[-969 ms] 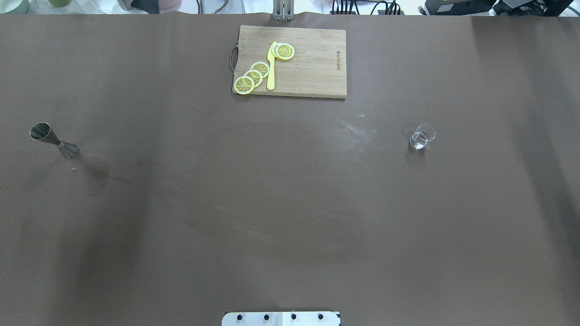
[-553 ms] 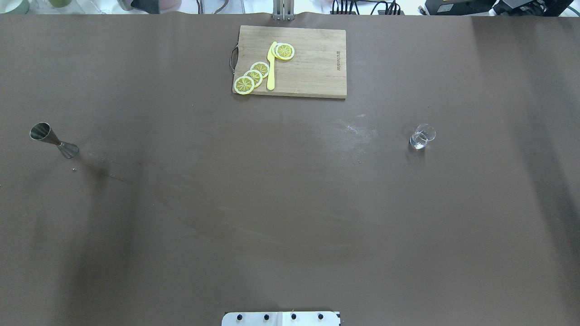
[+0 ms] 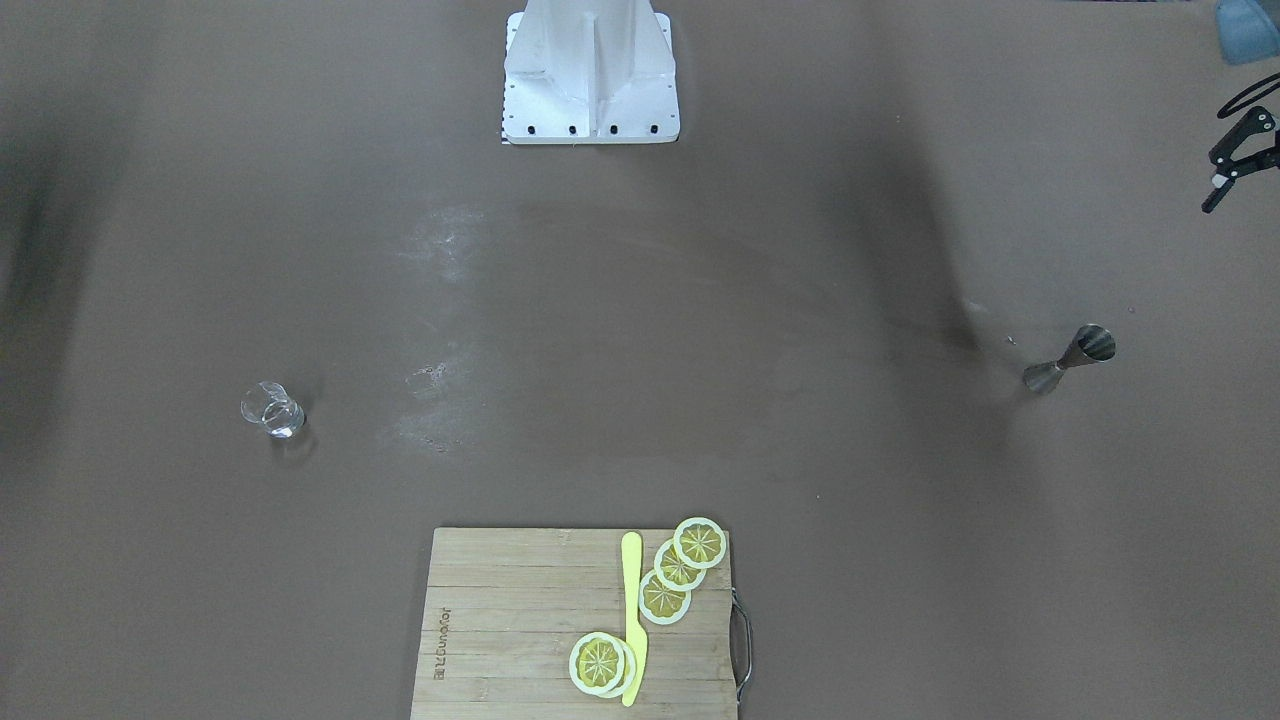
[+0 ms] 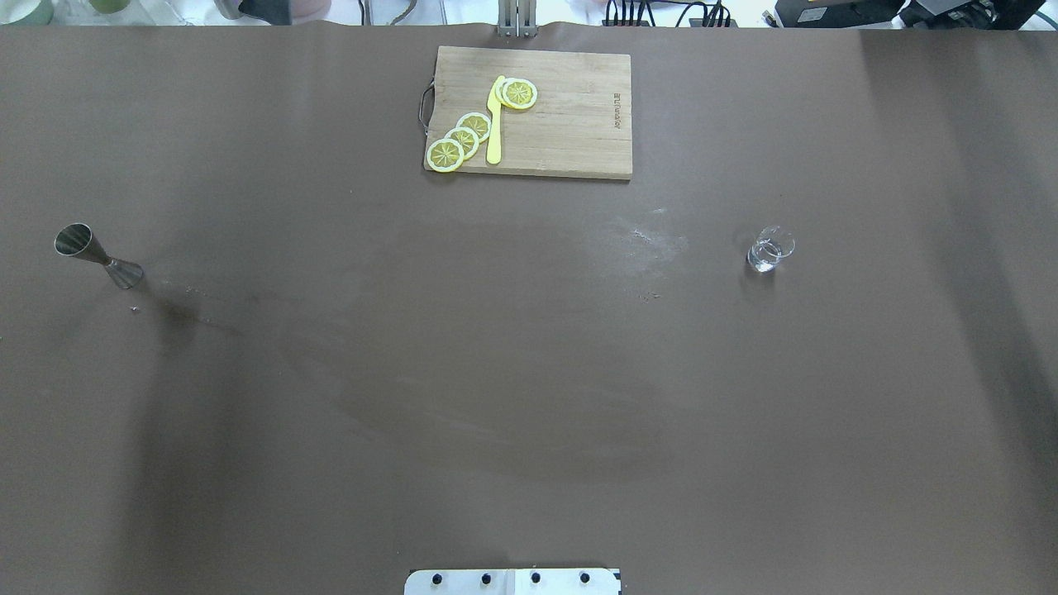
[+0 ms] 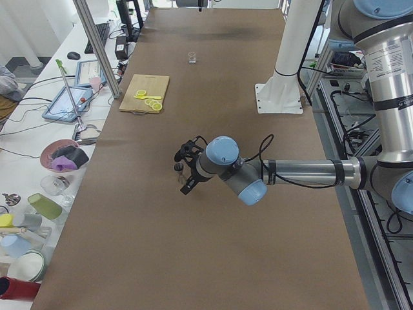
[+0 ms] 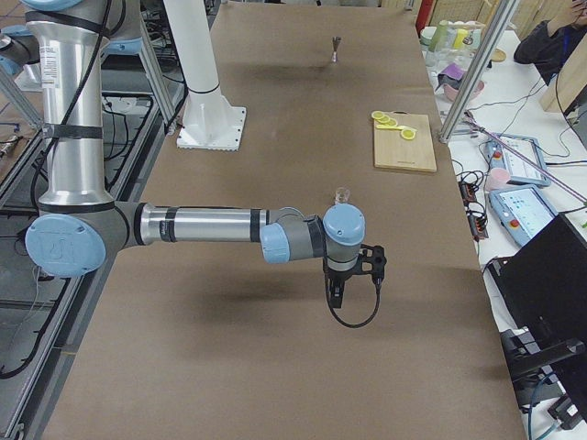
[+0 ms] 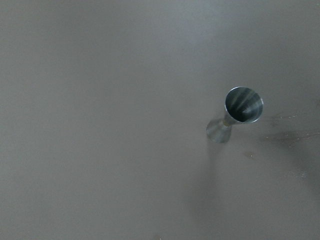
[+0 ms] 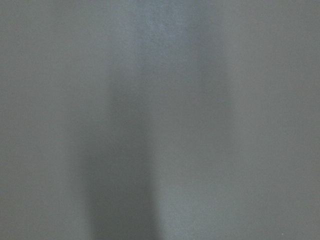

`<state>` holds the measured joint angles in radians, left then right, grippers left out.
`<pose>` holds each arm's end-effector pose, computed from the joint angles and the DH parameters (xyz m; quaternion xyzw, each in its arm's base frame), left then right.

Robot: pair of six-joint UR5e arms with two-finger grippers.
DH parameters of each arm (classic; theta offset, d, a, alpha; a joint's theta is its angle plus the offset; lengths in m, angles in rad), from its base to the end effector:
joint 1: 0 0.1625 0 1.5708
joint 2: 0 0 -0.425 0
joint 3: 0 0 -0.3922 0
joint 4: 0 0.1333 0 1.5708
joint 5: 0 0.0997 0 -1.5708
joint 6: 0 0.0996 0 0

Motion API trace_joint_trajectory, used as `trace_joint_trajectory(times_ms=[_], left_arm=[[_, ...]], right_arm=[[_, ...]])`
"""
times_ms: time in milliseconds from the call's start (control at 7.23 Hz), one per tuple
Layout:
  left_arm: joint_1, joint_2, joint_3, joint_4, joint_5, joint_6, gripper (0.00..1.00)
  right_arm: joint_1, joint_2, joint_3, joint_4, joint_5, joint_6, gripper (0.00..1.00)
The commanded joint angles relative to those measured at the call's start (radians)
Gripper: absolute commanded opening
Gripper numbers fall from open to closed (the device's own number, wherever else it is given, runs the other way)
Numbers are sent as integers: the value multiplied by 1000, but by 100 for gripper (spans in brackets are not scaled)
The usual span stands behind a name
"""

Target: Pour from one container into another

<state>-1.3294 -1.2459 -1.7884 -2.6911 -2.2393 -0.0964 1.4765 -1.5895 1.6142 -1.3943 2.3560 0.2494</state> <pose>0.0198 -0.3796 0.5640 0.4035 0.3598 0.2186 0.8124 0.0159 -0.4996 0.6268 0.0263 -0.3909 0.0329 0.9195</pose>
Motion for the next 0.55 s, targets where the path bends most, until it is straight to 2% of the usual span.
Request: trace_joint_trajectory(times_ms=[0, 277, 415], left_arm=[[87, 54, 17, -180, 115, 1, 99], [236, 74, 70, -390, 293, -3, 99], [295, 74, 86, -444, 379, -2, 99]], right_arm=[[-36, 29, 0, 84, 5, -4, 100], [-76, 43, 3, 142, 3, -10, 100], [-99, 58, -5, 197, 2, -59, 100]])
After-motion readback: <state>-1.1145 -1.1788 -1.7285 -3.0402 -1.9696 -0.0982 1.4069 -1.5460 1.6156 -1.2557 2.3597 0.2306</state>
